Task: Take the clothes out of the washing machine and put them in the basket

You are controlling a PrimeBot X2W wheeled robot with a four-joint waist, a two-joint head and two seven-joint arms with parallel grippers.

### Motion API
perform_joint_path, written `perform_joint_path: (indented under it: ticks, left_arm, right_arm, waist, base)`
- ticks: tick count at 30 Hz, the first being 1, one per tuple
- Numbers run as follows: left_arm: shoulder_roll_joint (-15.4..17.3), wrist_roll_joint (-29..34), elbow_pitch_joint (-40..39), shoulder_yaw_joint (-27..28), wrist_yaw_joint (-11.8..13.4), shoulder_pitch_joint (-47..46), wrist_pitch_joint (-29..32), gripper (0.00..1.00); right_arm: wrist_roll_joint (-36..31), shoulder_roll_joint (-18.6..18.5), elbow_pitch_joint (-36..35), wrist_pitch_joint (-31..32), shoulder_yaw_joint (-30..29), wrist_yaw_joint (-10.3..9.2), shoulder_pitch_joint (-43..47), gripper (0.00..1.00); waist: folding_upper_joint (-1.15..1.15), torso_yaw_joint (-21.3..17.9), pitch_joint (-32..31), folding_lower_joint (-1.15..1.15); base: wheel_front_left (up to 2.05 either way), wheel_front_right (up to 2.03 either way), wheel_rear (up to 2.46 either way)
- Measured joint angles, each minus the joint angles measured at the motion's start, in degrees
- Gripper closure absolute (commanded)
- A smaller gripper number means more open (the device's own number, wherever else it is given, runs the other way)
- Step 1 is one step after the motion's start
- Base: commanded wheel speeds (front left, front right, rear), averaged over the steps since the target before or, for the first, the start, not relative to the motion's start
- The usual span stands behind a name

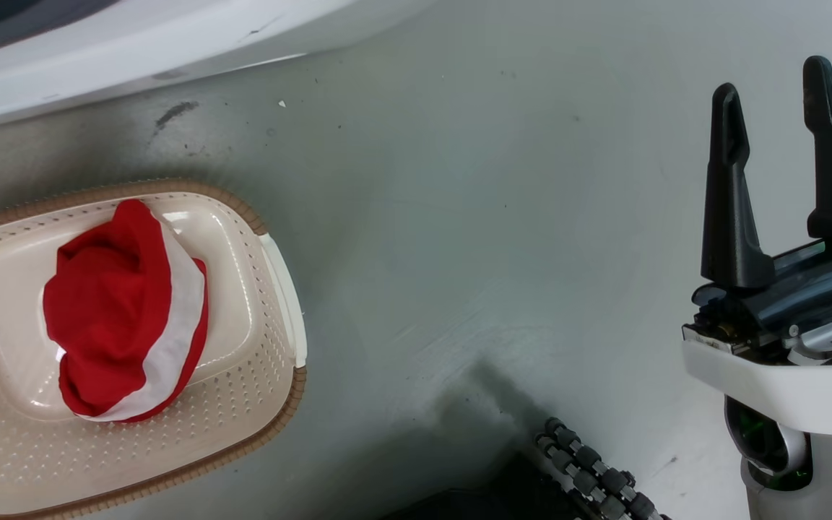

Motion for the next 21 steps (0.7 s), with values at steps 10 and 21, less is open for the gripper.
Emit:
perform_joint_path:
  ticks: [10,21]
  left_arm:
    - [1.43,0.04,0.63,-2.56,-0.05,-0.24,-0.11,0.0]
    - [2.59,-0.66,0.92,-3.42,-0.05,-0.22,-1.64,0.0]
  right_arm:
    - [1.41,0.01,-0.77,0.0,0.15,0.01,-0.93,0.0]
    - [1.81,0.0,-0.83,0.0,0.08,0.01,-0.96,0.0]
  waist:
    - [0.0,-1.27,3.19,0.0]
    - [0.0,-1.75,3.84,0.0]
  base:
    - [0.0,0.0,0.0]
    - [0.0,0.0,0.0]
